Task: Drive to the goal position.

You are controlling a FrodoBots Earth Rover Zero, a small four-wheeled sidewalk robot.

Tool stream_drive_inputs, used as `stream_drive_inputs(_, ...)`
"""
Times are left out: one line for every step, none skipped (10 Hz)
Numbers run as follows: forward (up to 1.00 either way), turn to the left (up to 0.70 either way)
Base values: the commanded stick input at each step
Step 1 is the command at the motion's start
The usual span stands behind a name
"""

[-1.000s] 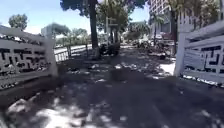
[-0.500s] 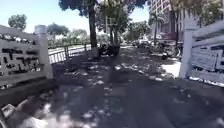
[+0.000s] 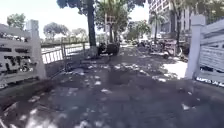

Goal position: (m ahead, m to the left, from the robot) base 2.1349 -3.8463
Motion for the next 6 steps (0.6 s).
stream_drive_inputs(0.45,0.00)
stream_drive_inputs(0.45,0.00)
stream_drive_inputs(0.45,0.00)
stream_drive_inputs(0.45,0.00)
stream_drive_inputs(0.45,0.00)
stream_drive_inputs(0.45,0.00)
